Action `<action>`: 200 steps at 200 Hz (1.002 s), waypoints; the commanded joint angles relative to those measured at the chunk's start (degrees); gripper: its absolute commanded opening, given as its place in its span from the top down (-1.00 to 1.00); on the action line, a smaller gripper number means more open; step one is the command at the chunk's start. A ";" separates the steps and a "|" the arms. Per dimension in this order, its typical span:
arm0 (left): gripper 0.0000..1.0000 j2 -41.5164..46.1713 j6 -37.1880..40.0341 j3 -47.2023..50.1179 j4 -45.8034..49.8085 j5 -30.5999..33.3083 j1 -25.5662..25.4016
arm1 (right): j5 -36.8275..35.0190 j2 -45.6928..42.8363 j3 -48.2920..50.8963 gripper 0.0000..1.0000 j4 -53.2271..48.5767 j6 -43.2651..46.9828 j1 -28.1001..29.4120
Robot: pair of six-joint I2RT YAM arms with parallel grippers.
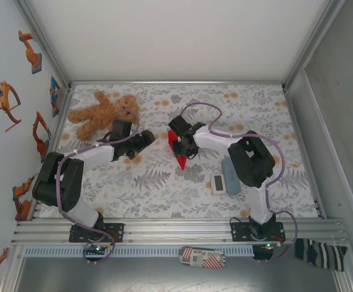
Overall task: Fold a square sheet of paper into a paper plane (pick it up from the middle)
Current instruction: Move the paper plane to the top-center of the table.
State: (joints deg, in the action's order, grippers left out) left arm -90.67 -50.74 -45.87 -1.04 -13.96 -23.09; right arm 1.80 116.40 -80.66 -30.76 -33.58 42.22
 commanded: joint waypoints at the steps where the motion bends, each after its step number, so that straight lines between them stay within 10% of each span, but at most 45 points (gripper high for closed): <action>1: -0.87 3.43 1.34 0.70 3.41 3.89 0.42 | -1.80 1.27 -1.97 0.52 -2.02 -1.22 0.50; 200: -0.93 7.86 5.02 -0.23 12.93 11.72 1.14 | -6.28 11.06 -18.17 0.84 -6.28 7.61 -12.30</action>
State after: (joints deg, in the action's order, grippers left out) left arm -82.87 -47.03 -45.56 10.52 -2.59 -22.39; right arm -2.72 126.04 -96.18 -34.52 -27.20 30.41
